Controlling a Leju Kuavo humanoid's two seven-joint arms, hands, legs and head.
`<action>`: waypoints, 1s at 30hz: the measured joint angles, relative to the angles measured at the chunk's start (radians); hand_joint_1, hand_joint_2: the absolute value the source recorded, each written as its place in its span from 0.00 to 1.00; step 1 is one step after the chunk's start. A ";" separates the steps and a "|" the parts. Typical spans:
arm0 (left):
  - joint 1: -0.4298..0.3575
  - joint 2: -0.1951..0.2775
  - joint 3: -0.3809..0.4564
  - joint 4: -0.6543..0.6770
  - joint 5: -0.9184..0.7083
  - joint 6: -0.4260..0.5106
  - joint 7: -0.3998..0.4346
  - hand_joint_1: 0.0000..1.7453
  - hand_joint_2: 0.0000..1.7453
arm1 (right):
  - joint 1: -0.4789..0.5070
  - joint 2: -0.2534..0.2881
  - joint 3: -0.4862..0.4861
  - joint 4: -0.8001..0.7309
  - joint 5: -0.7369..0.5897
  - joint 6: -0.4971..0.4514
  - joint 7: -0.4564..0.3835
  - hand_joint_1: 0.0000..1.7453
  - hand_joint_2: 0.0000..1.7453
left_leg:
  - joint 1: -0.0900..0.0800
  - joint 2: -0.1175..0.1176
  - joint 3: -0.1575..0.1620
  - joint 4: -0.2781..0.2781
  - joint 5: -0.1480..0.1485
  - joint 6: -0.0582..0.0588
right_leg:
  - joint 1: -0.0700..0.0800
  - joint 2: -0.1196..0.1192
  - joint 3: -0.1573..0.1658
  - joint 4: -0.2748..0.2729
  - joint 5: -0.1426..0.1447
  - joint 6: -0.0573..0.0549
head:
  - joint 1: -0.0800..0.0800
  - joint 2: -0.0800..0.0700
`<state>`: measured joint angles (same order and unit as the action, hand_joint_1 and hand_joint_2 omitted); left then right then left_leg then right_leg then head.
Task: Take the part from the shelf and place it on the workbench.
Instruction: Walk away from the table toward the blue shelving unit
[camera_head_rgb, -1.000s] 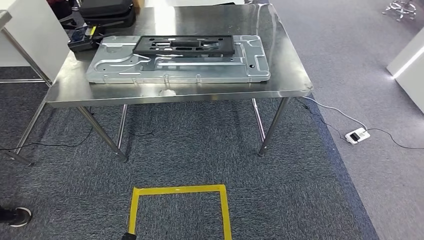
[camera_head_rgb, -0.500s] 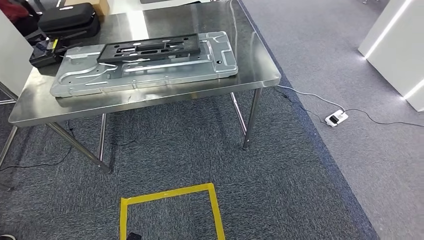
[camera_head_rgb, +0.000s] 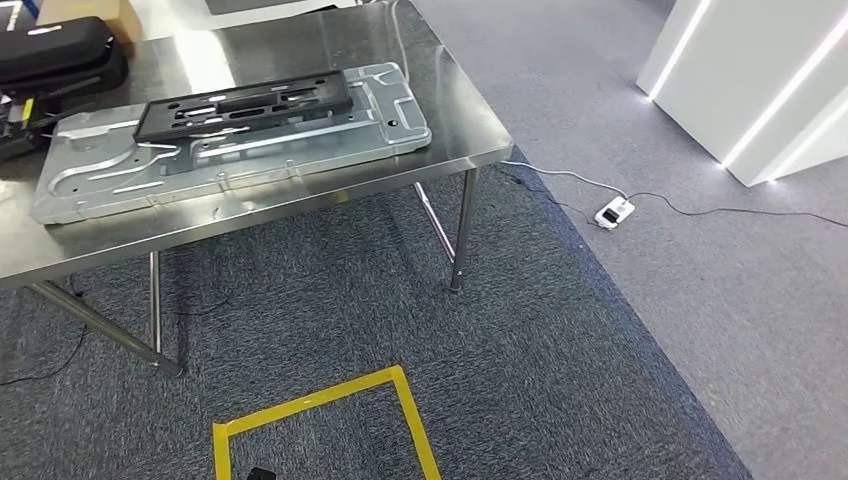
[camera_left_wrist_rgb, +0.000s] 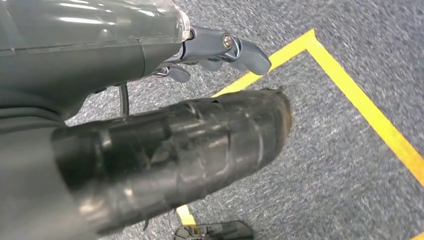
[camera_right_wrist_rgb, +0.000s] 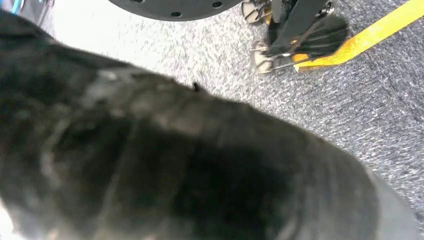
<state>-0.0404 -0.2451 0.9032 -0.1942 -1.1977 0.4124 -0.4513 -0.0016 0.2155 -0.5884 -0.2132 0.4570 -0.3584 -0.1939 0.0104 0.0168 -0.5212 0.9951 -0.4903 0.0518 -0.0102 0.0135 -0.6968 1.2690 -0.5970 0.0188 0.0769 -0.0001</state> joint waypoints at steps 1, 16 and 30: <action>0.000 0.000 0.000 0.000 0.000 0.000 0.000 0.00 0.00 | 0.000 0.000 0.000 0.000 0.000 0.000 0.000 0.00 0.00 | -0.001 0.013 -0.001 0.001 -0.001 0.000 | -0.001 -0.004 -0.012 0.028 -0.003 0.001 | 0.000 0.000; 0.001 -0.003 0.002 0.000 -0.001 0.003 0.004 0.00 0.00 | 0.001 -0.002 0.001 0.001 0.005 0.012 0.004 0.00 0.00 | 0.001 -0.006 -0.109 0.285 -0.165 -0.052 | 0.002 0.011 0.125 -0.255 0.128 -0.047 | -0.001 0.000; 0.000 -0.005 0.004 0.000 -0.006 0.004 0.001 0.00 0.00 | -0.006 -0.005 0.002 0.001 0.024 0.040 -0.006 0.00 0.00 | 0.001 -0.015 0.010 -0.006 -0.002 0.000 | 0.004 0.009 0.022 -0.056 0.030 -0.001 | 0.001 0.000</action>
<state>-0.0404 -0.2504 0.9072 -0.1944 -1.2041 0.4169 -0.4505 -0.0075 0.2103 -0.5867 -0.2121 0.4808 -0.3179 -0.2003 0.0112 0.0022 -0.5111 0.9887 -0.4920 0.0519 -0.0060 0.0227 -0.6750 1.2129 -0.5670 0.0178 0.0774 -0.0002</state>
